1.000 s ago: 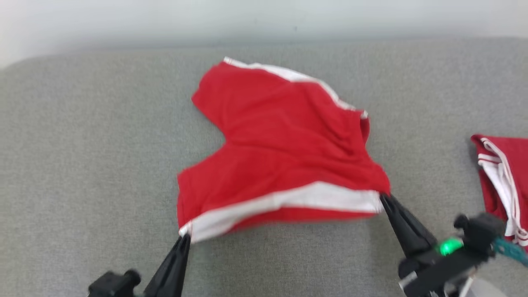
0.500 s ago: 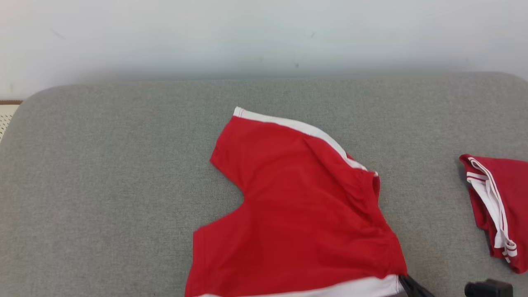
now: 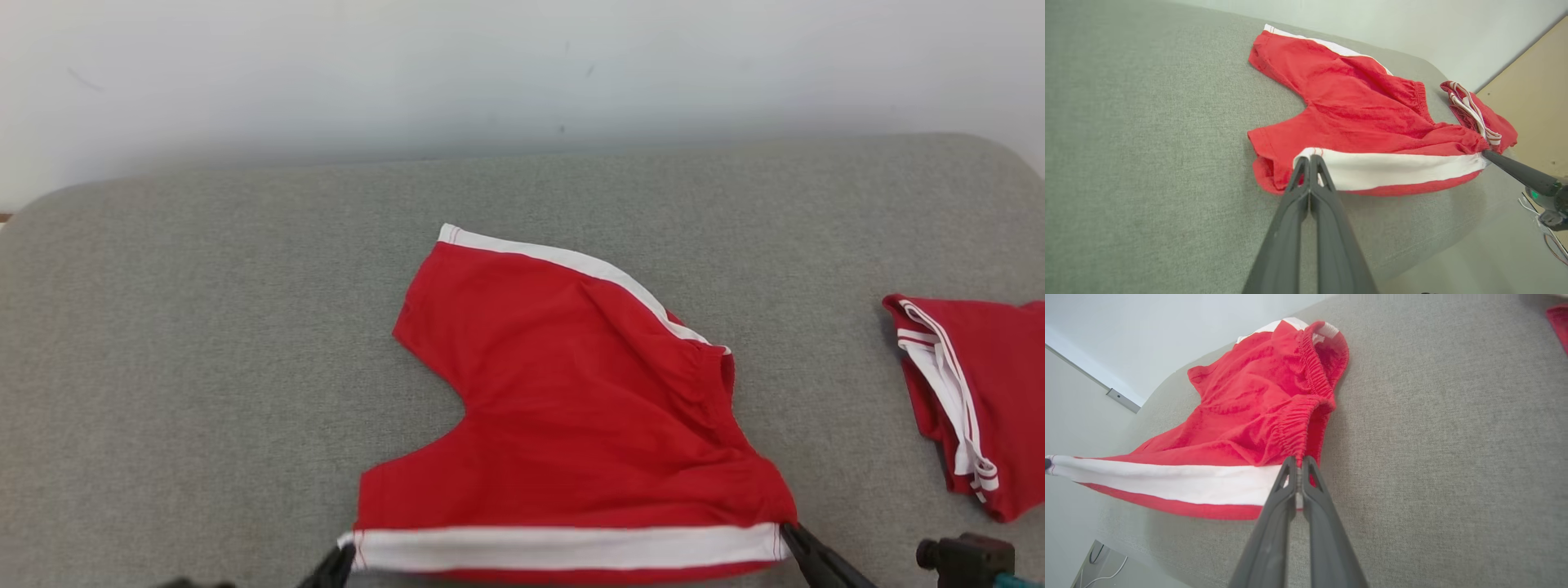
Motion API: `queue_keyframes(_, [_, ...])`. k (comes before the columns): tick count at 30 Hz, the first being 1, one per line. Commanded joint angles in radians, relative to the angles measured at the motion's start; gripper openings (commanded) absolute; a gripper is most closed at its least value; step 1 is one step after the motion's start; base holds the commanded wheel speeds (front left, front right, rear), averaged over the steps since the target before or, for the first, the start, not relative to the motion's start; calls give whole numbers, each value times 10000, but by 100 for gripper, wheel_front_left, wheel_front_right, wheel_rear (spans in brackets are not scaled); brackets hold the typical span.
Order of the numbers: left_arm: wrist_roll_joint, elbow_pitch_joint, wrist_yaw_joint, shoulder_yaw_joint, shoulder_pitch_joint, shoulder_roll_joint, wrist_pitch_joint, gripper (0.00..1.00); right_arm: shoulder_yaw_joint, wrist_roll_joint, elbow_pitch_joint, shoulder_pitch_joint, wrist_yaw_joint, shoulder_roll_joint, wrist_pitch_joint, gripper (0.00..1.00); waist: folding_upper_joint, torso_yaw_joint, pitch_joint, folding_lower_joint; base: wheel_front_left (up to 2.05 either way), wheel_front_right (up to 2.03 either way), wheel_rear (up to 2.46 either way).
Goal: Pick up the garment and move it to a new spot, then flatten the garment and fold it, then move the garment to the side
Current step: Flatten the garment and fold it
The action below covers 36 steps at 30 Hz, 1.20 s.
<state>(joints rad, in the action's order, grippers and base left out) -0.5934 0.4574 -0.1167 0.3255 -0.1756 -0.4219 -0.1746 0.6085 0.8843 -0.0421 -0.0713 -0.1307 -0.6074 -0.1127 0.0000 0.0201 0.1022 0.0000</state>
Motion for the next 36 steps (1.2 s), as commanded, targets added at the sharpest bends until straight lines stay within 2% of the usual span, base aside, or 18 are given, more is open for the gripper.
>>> queue_keyframes(1, [-26,-122,125,-90,485,-109,0,0,-163,-35,-51,200,2,145,103,0,0,-161,157,0,0,0,0])
queue_keyframes(7, [-157,-1040,562,-314,2644,-25,-146,0,-749,-272,80,882,2,950,375,0,0,-453,688,0,0,0,0])
queue_keyframes(14, [-79,-3016,1244,-153,5709,164,-461,0,-1200,-651,482,2074,0,2173,511,0,0,-872,1477,0,0,0,0])
queue_keyframes(19, [19,-4357,1592,2,7281,350,-599,0,-1315,-711,835,2840,0,2761,339,0,0,-1172,1899,0,0,0,0])
queue_keyframes(29, [575,-7863,2029,231,10302,544,-140,0,-1150,-889,2081,4644,0,3681,-292,0,0,-2033,2784,0,0,0,0])
queue_keyframes(36, [1005,-10422,2101,473,11868,641,312,0,-499,-595,2938,5710,0,4044,-798,0,0,-2592,3302,0,0,0,0])
